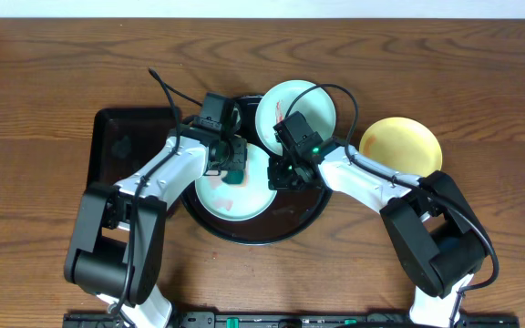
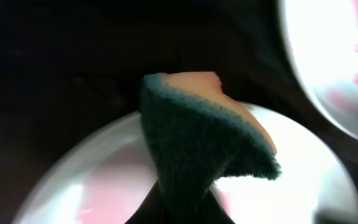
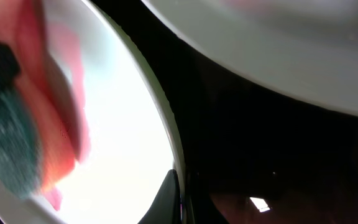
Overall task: Clean dirty plates on tray and stack at the side
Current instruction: 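Scrub the light-blue plate with the sponge in the left gripper, then lift the light-blue plate with the right gripper toward the yellow plate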
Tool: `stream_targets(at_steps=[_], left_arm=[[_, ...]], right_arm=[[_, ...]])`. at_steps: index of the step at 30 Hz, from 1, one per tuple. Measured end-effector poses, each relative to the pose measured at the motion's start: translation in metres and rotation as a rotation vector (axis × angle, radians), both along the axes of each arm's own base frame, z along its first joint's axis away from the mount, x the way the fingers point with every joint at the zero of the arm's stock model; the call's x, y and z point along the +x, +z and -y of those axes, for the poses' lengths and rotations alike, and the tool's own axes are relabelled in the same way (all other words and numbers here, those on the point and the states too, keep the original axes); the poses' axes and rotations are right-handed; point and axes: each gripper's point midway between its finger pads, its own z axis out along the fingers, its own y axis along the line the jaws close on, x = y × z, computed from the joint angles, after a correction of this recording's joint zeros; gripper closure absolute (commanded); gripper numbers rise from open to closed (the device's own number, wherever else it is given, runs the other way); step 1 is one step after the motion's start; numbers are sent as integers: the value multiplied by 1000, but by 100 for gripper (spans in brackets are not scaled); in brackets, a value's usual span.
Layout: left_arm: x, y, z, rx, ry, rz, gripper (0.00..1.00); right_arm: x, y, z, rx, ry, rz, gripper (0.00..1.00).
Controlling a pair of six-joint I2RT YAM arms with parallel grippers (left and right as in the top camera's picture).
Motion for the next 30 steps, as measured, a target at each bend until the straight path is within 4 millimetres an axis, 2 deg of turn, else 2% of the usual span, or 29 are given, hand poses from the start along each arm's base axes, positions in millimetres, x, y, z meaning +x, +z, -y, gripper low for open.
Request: stream_targets(at_steps=[6, 11, 14, 19, 20, 23, 26, 30], left_arm=[[2, -1, -25, 132, 151, 16, 92], [-23, 2, -48, 230, 247, -101, 92], [-35, 10, -51, 234, 272, -177, 92], [-31, 42, -39, 153, 255, -187, 93], [-26, 59, -34, 116, 249, -149, 92], [-17, 89, -29, 57, 246, -61, 93], [-12, 110, -32, 21, 260, 1, 92], [-7, 117, -48, 12, 306, 18, 92]], right_arm=[[0, 0, 0, 0, 0, 0, 99], [0, 0, 0, 0, 0, -1, 99], [0, 0, 0, 0, 1, -1, 99], [-1, 0, 0, -2, 3, -2, 99], [-1, 0, 0, -2, 4, -2, 99], [-1, 0, 1, -4, 7, -2, 99], [-3, 0, 2, -14, 17, -9, 99], [-11, 3, 14, -72, 45, -10, 99]])
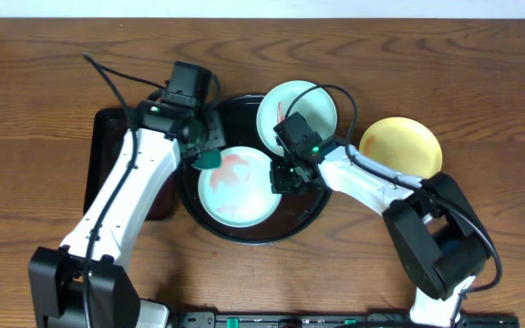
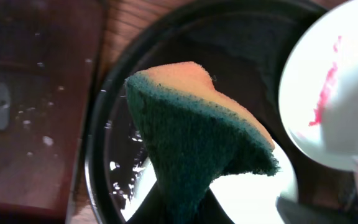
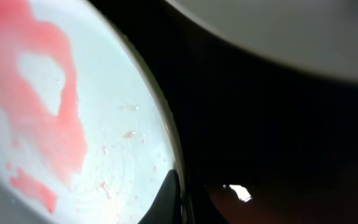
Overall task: Clean dirty plates on tray and stack at the side
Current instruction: 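Lift the light-blue plate with the right gripper toward the yellow plate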
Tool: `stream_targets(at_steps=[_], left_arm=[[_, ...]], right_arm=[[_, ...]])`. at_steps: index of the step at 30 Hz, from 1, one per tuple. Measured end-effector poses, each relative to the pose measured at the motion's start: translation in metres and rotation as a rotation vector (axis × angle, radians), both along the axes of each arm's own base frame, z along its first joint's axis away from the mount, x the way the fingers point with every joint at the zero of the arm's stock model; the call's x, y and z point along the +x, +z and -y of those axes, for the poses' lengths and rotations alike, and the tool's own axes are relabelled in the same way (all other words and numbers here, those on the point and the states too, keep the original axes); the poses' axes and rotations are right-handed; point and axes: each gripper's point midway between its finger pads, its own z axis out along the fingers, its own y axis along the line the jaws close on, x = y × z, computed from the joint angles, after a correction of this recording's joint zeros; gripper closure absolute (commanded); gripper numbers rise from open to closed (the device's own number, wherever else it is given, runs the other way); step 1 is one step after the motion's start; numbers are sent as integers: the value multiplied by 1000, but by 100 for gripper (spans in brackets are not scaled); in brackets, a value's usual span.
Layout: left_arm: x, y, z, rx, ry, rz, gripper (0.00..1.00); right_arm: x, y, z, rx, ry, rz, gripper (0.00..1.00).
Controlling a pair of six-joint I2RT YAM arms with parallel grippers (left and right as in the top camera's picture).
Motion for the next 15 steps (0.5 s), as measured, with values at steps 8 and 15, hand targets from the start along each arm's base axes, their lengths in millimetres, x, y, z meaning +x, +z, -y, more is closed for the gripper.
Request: stream_targets(at_steps=[8, 15], left_arm=[[5, -1, -28, 8, 78, -1, 92], [6, -1, -34, 11, 92, -1, 92]], right_arm=[[-1, 63, 26, -155, 58, 229, 99], [5, 127, 50, -323, 58, 509, 99]])
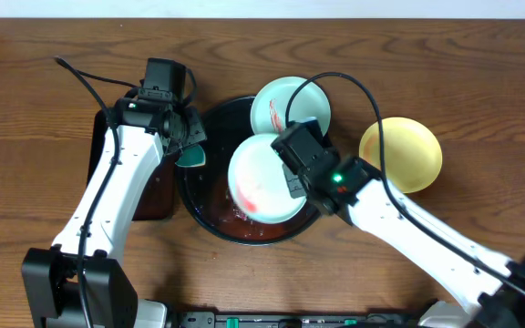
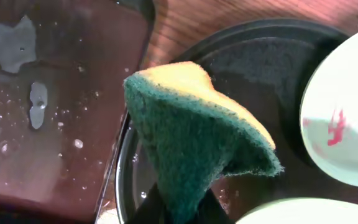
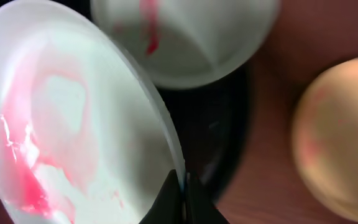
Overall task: Clean dirty plates on tray and stack at the side
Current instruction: 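Lift the light-blue plate with the right gripper toward the yellow plate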
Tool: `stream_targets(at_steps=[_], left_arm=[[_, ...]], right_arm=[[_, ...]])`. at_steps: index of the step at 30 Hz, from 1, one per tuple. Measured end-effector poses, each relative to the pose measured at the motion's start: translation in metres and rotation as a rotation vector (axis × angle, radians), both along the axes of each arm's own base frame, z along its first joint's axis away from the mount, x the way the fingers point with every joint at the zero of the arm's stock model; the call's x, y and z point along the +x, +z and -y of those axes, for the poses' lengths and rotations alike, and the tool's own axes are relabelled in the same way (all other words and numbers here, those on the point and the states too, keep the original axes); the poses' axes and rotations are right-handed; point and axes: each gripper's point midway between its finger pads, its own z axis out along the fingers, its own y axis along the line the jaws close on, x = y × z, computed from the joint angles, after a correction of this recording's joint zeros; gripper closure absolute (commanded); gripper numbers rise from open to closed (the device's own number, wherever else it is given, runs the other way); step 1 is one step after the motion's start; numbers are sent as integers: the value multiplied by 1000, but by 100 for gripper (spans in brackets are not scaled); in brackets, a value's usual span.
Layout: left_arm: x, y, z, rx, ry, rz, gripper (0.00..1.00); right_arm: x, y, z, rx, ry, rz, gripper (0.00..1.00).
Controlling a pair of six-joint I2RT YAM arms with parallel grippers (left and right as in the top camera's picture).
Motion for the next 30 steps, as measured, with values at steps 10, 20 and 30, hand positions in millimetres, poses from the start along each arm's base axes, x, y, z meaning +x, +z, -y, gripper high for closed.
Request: stream_targets(at_steps=[10, 20, 30], left_arm=[[0, 0, 0, 0, 0, 0, 92], [0, 0, 0, 0, 0, 1, 92], [0, 0, 0, 0, 0, 0, 92]], right_arm=[[13, 58, 32, -261, -14, 296, 99], [3, 92, 30, -488, 8, 487, 99], [-9, 134, 35, -652, -80, 688, 99]])
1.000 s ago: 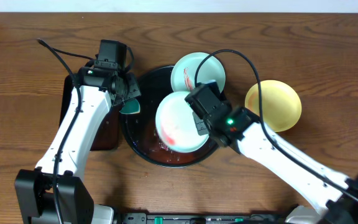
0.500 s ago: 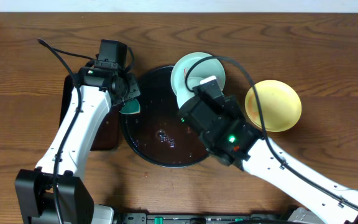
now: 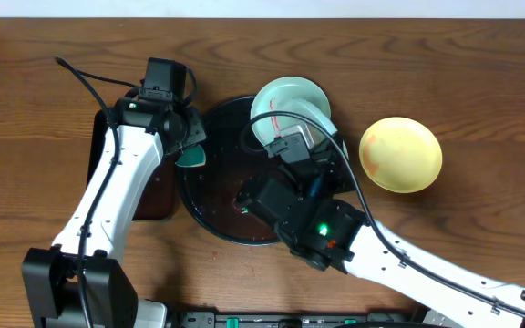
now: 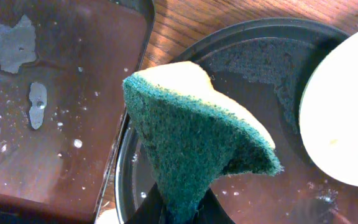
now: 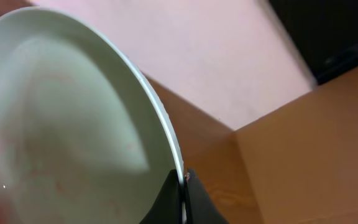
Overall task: Clean dirty plates on tray and stack at the side
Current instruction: 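Lift the light-blue plate with the right gripper toward the yellow plate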
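My right gripper (image 5: 182, 182) is shut on the rim of a pale green plate (image 5: 73, 124). It holds the plate tipped up on edge, high above the round black tray (image 3: 210, 205), with only faint pink traces on its face. A second green plate (image 3: 292, 96), marked red, lies at the back of the tray. The right arm (image 3: 313, 223) covers the tray's right half. My left gripper (image 4: 182, 208) is shut on a green and yellow sponge (image 4: 191, 140), which hangs over the tray's left edge (image 4: 126, 162).
A yellow plate (image 3: 401, 153) lies on the wooden table to the right of the tray. A dark rectangular tray (image 4: 42, 93) with water drops sits to the left of the round one. Reddish liquid (image 3: 242, 210) lies on the round tray's floor.
The right arm has risen and turned the plate from a tilt over the tray to nearly upright, with wall behind it. The red smears on it have gone. The left gripper and sponge have not moved.
The sponge first pressed on the red-smeared plate in the tray while my right gripper pinched its rim. Then the sponge was off the plate at the tray's left edge. Then the right gripper held the plate tilted above the tray, and now holds it upright and high.
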Tool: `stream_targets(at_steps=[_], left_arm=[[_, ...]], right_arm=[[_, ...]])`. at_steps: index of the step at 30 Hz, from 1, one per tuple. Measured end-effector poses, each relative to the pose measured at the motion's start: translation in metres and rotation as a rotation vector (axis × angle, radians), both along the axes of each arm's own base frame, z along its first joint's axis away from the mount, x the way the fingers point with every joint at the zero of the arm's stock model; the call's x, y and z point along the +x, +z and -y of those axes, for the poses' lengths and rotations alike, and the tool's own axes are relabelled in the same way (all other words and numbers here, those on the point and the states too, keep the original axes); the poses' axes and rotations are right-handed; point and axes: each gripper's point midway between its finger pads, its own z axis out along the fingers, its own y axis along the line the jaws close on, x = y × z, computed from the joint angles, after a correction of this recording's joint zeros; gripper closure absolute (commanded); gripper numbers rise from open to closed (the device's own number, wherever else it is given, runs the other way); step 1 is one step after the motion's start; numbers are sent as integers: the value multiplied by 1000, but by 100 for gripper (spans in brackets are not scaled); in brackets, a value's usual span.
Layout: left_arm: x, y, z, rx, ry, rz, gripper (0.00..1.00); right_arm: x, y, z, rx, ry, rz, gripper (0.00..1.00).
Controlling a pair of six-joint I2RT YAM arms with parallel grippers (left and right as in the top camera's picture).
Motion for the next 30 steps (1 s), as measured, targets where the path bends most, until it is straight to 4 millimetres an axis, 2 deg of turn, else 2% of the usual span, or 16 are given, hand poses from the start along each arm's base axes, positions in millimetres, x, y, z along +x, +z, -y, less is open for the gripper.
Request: stream_targets(at_steps=[9, 15, 21, 24, 30], left_arm=[[0, 0, 0, 0, 0, 0, 92], [0, 0, 0, 0, 0, 0, 92], [0, 0, 0, 0, 0, 0, 92], [0, 0, 0, 0, 0, 0, 92], [0, 0, 0, 0, 0, 0, 92]], right_arm=[[-2, 8, 4, -26, -26, 42, 99], [0, -2, -2, 7, 9, -9, 99], [1, -34, -4, 115, 48, -161, 99], [5, -61, 1, 236, 39, -297, 99], [17, -100, 11, 517, 10, -541, 99]])
